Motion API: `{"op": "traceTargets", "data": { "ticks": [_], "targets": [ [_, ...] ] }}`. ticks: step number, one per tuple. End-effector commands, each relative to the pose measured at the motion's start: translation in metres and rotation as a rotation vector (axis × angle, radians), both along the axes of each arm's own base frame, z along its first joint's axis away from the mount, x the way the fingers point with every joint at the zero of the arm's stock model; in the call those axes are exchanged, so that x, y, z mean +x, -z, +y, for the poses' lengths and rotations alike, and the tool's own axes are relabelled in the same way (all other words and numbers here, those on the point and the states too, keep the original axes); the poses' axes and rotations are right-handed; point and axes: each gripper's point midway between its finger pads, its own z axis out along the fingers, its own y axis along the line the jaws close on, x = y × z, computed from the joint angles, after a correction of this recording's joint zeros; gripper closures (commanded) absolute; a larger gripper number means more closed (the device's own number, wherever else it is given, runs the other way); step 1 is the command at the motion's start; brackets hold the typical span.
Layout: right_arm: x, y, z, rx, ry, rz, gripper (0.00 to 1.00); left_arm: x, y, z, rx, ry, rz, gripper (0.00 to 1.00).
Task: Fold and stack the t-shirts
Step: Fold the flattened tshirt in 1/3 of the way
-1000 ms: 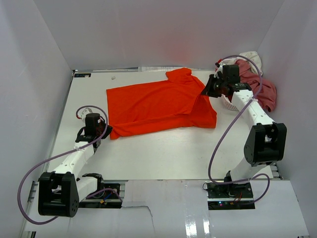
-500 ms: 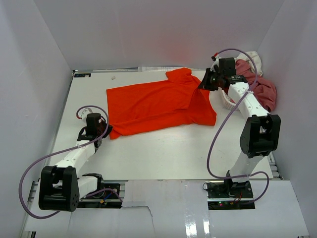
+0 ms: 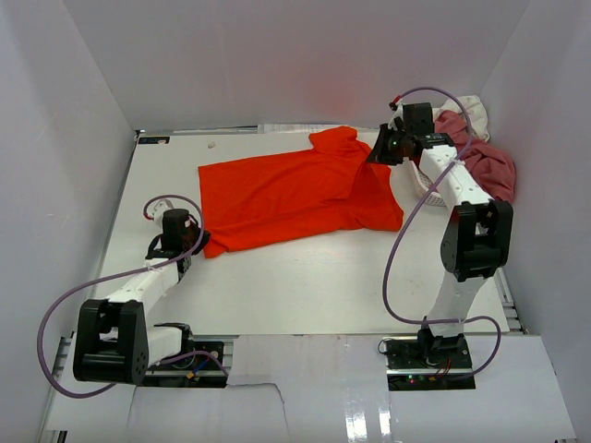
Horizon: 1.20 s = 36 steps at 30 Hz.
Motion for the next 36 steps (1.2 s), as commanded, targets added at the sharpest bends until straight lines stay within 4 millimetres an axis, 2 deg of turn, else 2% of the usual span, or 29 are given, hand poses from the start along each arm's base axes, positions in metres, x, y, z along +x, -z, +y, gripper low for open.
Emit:
{"op": "traceTargets", "data": {
  "ticks": [1,8,15,29,34,35,36],
  "targets": [
    [0.012,-0.013,0.006,0.010,-0.025,-0.044,0.92,0.015,-0.016,0.001,-0.001,-0.010,-0.064,1.00],
    [0.020,-0.002,0.007,0.006,-0.024,-0.026,0.92,0.027,-0.023,0.004,0.013,-0.020,-0.085,1.00],
    [0.024,-0.004,0.002,-0.018,-0.002,-0.036,0.92,0.031,-0.038,0.004,0.017,-0.018,-0.122,1.00],
    [0.032,0.000,-0.003,-0.023,0.021,-0.031,0.92,0.040,-0.030,0.011,0.022,-0.039,-0.108,1.00],
    [0.040,-0.006,-0.003,-0.014,0.021,-0.047,0.92,0.045,-0.027,0.011,0.025,-0.039,-0.100,1.00],
    [0.041,-0.005,-0.001,-0.013,0.019,-0.047,0.87,0.046,-0.027,0.012,0.027,-0.042,-0.098,0.87],
    [0.043,-0.006,0.000,-0.010,0.017,-0.051,0.77,0.047,-0.028,0.012,0.026,-0.040,-0.101,0.72]
  ]
}}
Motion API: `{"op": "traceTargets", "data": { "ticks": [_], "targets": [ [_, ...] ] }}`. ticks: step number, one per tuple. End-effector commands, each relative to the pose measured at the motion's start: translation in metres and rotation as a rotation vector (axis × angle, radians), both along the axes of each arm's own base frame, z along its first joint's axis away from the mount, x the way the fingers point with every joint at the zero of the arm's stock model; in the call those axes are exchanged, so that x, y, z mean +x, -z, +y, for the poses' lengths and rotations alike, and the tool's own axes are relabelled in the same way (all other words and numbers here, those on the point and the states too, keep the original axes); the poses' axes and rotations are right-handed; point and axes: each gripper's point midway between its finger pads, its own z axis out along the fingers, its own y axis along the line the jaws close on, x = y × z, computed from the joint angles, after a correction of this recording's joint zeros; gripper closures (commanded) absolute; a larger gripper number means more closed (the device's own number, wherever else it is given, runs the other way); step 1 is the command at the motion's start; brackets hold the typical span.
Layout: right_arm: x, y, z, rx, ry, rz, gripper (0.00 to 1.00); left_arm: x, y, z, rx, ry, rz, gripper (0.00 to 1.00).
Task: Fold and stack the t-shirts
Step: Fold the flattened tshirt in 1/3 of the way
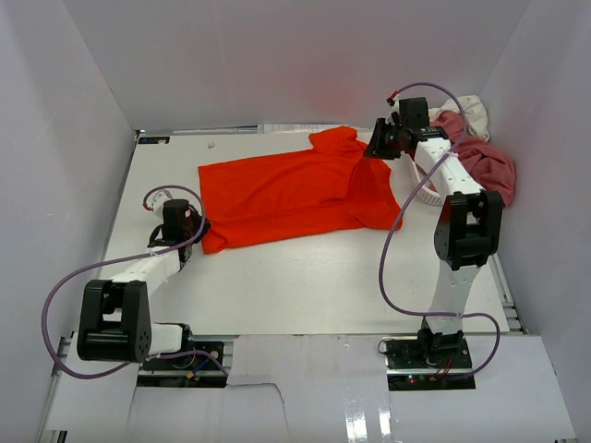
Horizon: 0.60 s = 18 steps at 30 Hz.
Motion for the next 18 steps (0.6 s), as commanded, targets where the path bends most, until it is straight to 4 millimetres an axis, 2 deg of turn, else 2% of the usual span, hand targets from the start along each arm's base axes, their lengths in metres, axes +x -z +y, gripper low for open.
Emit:
{"op": "traceTargets", "data": {
  "ticks": [1,2,3,6,7,8,9,10,11,12,13,14,15,16,17,18],
  "targets": [
    [0.018,-0.026,0.001,0.010,-0.002,-0.083,0.65,0.017,-0.024,0.006,0.017,-0.019,-0.080,0.60],
    [0.021,-0.028,0.000,0.011,0.000,-0.092,0.50,0.017,-0.025,0.008,0.018,-0.030,-0.084,0.34],
    [0.022,-0.030,0.001,0.014,-0.003,-0.104,0.45,0.016,-0.025,0.009,0.018,-0.038,-0.086,0.23],
    [0.027,-0.042,-0.002,0.002,0.011,-0.153,0.22,0.016,-0.034,0.018,0.030,-0.086,-0.115,0.02],
    [0.025,-0.038,-0.006,-0.012,0.027,-0.147,0.20,0.016,-0.038,0.018,0.028,-0.093,-0.131,0.02],
    [0.022,-0.051,-0.007,-0.013,0.027,-0.187,0.19,0.015,-0.049,0.019,0.026,-0.096,-0.167,0.02],
    [0.018,-0.053,-0.009,-0.018,0.032,-0.201,0.19,0.014,-0.053,0.020,0.030,-0.102,-0.183,0.02],
    [0.011,-0.070,-0.012,-0.020,0.040,-0.241,0.19,0.013,-0.059,0.020,0.031,-0.101,-0.202,0.02],
    [0.001,-0.055,-0.015,-0.034,0.046,-0.213,0.19,0.010,-0.072,0.019,0.039,-0.089,-0.242,0.02],
    [-0.006,-0.054,-0.019,-0.043,0.054,-0.207,0.19,0.008,-0.076,0.016,0.038,-0.068,-0.261,0.02],
    [-0.016,-0.063,-0.024,-0.057,0.071,-0.222,0.19,0.003,-0.074,0.013,0.040,-0.055,-0.267,0.02],
    [-0.031,-0.042,-0.028,-0.073,0.074,-0.168,0.19,0.000,-0.080,0.006,0.037,-0.033,-0.291,0.02],
    [-0.040,-0.035,-0.030,-0.082,0.077,-0.152,0.19,-0.003,-0.078,0.002,0.050,-0.012,-0.289,0.02],
    [-0.052,-0.040,-0.033,-0.087,0.084,-0.163,0.19,-0.006,-0.076,-0.002,0.059,0.005,-0.284,0.02],
    [-0.070,-0.013,-0.036,-0.101,0.087,-0.099,0.19,-0.011,-0.068,-0.010,0.064,0.036,-0.269,0.02],
    [-0.080,-0.005,-0.038,-0.107,0.091,-0.076,0.19,-0.013,-0.063,-0.015,0.065,0.059,-0.257,0.02]
  ]
}}
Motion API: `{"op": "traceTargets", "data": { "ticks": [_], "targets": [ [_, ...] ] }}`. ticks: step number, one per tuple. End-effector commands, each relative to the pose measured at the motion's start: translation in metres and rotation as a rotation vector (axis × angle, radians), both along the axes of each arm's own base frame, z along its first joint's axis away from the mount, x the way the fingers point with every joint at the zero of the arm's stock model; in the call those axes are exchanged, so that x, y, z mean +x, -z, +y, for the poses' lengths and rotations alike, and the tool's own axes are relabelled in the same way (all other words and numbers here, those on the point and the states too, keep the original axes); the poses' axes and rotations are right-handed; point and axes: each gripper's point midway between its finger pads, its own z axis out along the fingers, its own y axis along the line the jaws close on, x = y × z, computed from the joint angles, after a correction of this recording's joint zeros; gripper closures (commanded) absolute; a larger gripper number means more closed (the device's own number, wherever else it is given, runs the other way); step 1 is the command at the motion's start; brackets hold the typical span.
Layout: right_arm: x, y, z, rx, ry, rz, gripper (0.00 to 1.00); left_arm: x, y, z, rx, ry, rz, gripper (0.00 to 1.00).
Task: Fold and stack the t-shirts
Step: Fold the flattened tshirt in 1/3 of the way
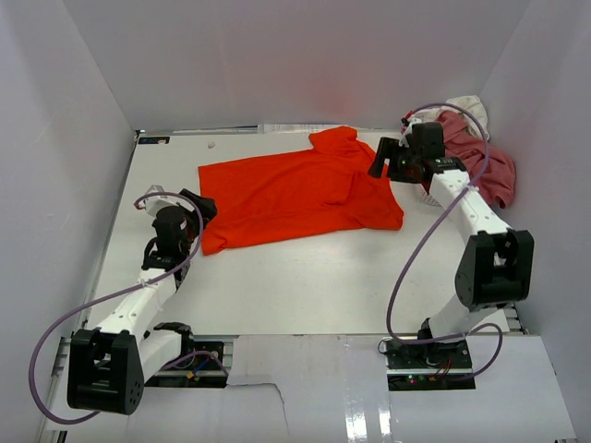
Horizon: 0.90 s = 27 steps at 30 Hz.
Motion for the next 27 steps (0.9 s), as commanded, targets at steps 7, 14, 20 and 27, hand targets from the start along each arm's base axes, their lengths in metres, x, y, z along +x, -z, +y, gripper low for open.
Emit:
{"op": "traceTargets", "data": {
  "ticks": [7,14,20,27],
  "targets": [
    [-0.077,0.070,-0.022,-0.130,0.057,0.133,0.22,-0.028,0.072,-0.042,0.056,0.236,0.211,0.02],
    [-0.080,0.107,-0.032,-0.188,0.087,0.212,0.25,-0.020,0.080,-0.051,0.101,0.288,0.254,0.04],
    [-0.072,0.125,-0.038,-0.229,0.106,0.247,0.24,-0.016,0.085,-0.044,0.140,0.263,0.268,0.04],
    [-0.059,0.137,-0.040,-0.253,0.123,0.271,0.31,-0.012,0.088,-0.031,0.172,0.192,0.280,0.04]
  ]
}}
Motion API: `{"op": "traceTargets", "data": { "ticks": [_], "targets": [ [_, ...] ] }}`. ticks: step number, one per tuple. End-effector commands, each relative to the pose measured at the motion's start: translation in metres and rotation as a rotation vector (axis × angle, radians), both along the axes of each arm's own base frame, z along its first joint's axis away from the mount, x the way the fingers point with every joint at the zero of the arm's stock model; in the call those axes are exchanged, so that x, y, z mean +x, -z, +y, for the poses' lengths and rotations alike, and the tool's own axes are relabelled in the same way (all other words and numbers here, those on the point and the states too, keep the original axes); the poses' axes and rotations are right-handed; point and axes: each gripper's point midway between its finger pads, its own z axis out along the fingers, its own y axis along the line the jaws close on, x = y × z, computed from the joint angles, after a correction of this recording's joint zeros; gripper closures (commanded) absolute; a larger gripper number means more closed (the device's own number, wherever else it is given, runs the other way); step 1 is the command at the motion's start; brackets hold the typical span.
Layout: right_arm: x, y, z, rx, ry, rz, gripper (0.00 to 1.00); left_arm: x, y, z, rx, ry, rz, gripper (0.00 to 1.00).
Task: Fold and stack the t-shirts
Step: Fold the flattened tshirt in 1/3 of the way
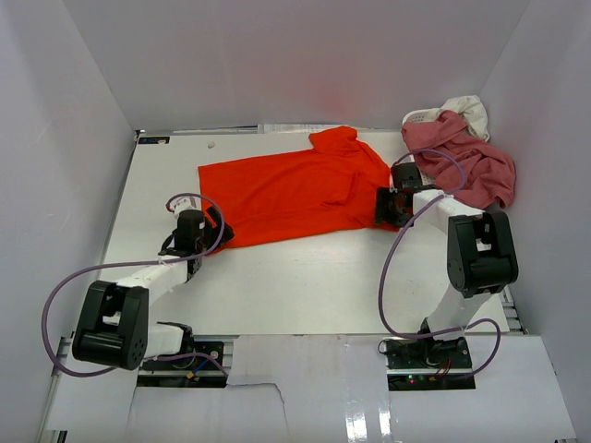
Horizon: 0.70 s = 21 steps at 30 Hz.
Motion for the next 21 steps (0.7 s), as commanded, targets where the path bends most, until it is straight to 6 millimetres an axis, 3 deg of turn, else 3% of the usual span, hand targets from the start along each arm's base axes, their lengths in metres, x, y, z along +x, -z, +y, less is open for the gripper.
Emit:
{"op": "traceTargets", "data": {
  "ticks": [1,5,6,8,21],
  "targets": [
    [0.024,-0.012,-0.003,-0.022,0.021,-0.063,0.35,0.015,-0.017,0.008,0.037,-0.041,-0.054,0.04],
    [0.022,-0.003,-0.003,-0.022,0.023,-0.041,0.59,0.015,-0.006,0.013,0.069,-0.065,-0.005,0.04],
    [0.020,0.000,-0.005,-0.031,0.029,-0.032,0.76,0.015,-0.001,0.014,0.075,-0.066,0.013,0.04],
    [0.019,0.004,-0.007,-0.044,0.040,-0.021,0.92,0.017,0.001,0.016,0.086,-0.077,0.025,0.04],
    [0.004,-0.002,-0.036,-0.169,0.104,0.028,0.92,0.016,0.015,0.023,0.136,-0.092,0.091,0.05]
  ]
}}
